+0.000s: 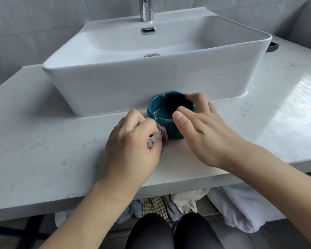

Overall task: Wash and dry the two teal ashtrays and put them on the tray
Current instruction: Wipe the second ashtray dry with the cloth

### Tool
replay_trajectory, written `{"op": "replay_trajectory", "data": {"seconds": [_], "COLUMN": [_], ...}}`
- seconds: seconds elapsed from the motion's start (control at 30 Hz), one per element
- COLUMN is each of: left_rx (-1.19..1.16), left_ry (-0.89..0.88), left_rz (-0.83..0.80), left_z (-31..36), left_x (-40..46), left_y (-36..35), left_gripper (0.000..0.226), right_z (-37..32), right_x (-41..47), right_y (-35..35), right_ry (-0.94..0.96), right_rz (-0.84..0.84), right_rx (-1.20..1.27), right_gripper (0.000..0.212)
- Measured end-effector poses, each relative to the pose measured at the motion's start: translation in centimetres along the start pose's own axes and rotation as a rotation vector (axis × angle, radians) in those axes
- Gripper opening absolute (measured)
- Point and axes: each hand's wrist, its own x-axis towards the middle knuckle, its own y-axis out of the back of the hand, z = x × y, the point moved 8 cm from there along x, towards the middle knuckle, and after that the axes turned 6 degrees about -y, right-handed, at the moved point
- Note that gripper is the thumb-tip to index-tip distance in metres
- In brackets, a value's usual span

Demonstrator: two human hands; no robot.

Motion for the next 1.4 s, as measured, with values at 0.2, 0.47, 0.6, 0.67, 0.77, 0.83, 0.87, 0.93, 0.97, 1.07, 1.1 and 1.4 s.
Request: {"op": "replay_trajectory", "data": {"seconds": [0.2,0.47,0.6,0.67,0.77,0.83,0.87,0.93,0.97,1.07,1.1,1.4], "left_rx": [-0.082,-0.320,-0.163,-0.117,-0.212,-0.288,-0.302,-0.274,-0.228,-0.142,-0.153,-0.147], "left_ry": [0.070,0.198,0.196,0.184,0.186,0.165,0.162,0.174,0.170,0.140,0.131,0.069], "left_rz": [0.012,0.126,0.023,-0.010,0.039,0.095,0.104,0.072,0.041,-0.002,0.016,0.046], "left_z": [-0.7,-1.4,-1.5,-1.3,-1.3,-1.1,-1.0,-0.9,-0.7,-0.3,-0.3,-0.4], "left_x": [0.3,0.3,0.4,0.7,0.8,0.7,0.5,0.3,0.2,0.5,0.6,0.4], "left_y": [0.3,0.0,-0.7,-0.6,0.0,0.5,0.5,0.0,-0.3,-0.6,-0.4,0.1], "left_gripper": [0.020,0.026,0.026,0.026,0.025,0.024,0.024,0.025,0.026,0.025,0.023,0.022], "right_z": [3.0,4.4,3.9,3.4,3.1,2.6,2.3,1.7,1.6,1.4,1.3,0.6], "right_x": [0.3,1.5,1.3,1.2,1.0,0.7,0.5,0.4,0.4,0.4,0.4,0.1], "right_y": [2.3,0.5,0.2,0.5,0.6,0.7,0.7,0.7,0.7,0.7,0.7,1.6], "right_ry": [0.099,0.231,0.229,0.250,0.222,0.208,0.211,0.224,0.228,0.215,0.205,0.166], "right_rz": [-0.057,-0.201,-0.181,-0.127,-0.081,-0.052,-0.034,0.007,0.032,0.104,0.117,0.006], "right_rx": [0.076,0.151,0.203,0.177,0.137,0.105,0.086,0.046,0.027,-0.041,-0.071,-0.008], "right_gripper": [0.035,0.027,0.040,0.033,0.027,0.027,0.028,0.031,0.031,0.028,0.030,0.038]}}
